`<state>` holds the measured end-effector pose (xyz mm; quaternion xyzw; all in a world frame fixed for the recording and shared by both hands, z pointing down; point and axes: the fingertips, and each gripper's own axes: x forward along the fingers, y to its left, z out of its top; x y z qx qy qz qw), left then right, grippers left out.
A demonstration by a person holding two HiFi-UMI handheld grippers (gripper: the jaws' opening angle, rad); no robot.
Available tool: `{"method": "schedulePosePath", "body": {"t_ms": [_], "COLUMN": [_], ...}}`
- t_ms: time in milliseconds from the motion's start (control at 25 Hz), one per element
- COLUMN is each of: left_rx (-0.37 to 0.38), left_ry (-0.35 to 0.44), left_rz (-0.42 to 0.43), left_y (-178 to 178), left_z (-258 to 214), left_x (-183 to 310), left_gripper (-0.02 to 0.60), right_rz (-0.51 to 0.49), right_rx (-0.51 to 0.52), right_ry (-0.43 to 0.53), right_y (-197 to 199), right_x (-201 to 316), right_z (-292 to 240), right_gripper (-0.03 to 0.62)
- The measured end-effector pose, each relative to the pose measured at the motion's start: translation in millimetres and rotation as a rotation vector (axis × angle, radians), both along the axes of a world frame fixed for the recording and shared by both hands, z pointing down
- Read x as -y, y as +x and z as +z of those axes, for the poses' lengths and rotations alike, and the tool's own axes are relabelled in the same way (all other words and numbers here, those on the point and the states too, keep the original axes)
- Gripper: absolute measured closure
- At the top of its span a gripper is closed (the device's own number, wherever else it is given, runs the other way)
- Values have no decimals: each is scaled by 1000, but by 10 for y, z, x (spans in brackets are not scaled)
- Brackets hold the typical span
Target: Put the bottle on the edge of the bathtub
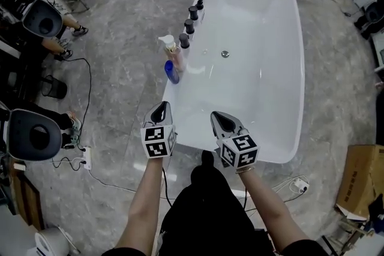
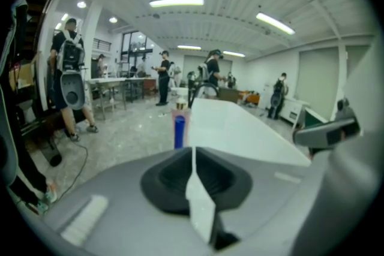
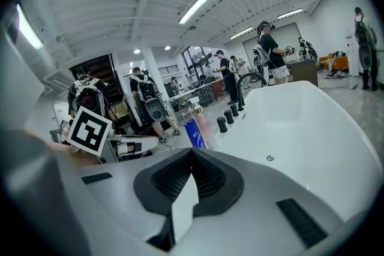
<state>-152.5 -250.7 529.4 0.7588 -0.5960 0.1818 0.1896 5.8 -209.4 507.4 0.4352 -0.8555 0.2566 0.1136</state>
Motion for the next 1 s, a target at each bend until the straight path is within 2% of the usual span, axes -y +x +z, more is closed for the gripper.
{"method": "schedulePosePath", "body": {"t_ms": [240, 680, 1000], "left_rx": [1, -27, -48], "left_ry": [18, 57, 93], "left_rz": [32, -12, 14], "left_y": [-19, -230, -227], "left_z": [-145, -423, -628], "left_x": [-294, -818, -1088], "left_gripper": [575, 577, 577], "right_rz": [21, 40, 45], "right_rx": [-6, 7, 5], "right_ry": [21, 85, 108], "right_y": [2, -28, -92], "right_x": [-189, -518, -651], "right_z": [-115, -395, -548], "right_gripper": [592, 592, 593]}}
